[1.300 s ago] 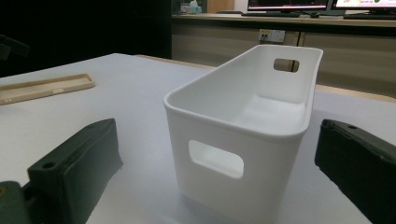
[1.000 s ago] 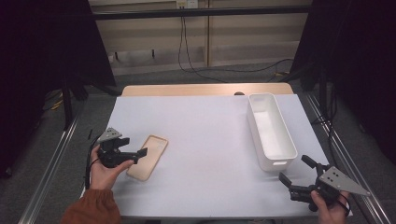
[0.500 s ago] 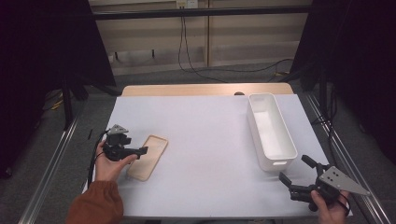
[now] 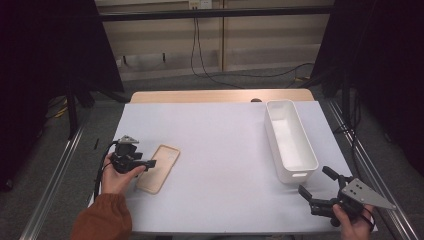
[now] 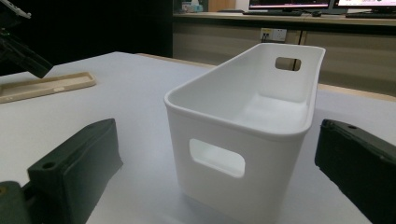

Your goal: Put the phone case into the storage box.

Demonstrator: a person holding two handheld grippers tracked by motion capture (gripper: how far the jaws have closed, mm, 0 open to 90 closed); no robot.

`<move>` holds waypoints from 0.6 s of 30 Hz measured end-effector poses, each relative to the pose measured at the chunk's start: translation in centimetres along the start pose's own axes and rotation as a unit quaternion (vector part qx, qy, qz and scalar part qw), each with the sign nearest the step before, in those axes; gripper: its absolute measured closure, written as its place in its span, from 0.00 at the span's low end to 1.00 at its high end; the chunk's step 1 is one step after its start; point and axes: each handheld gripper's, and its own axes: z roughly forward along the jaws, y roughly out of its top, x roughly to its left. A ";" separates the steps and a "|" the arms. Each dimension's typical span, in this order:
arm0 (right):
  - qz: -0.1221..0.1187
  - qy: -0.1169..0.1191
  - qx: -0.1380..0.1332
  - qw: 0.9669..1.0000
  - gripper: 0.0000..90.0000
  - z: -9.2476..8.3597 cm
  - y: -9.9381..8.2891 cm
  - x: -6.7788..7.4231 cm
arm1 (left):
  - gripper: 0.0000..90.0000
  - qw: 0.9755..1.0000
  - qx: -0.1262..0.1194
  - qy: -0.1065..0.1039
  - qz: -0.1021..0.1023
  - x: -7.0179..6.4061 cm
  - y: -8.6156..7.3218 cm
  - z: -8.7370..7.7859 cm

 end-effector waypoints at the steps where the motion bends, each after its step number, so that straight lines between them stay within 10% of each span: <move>1: 0.000 0.000 0.001 1.000 0.00 0.0 0.0 0.0 | 0.39 1.000 0.002 0.001 -0.002 0.0 0.0 0.1; 18: -0.002 0.002 0.002 1.000 0.00 0.0 0.0 0.0 | 0.62 0.999 0.039 0.007 0.012 -0.2 -0.2 0.4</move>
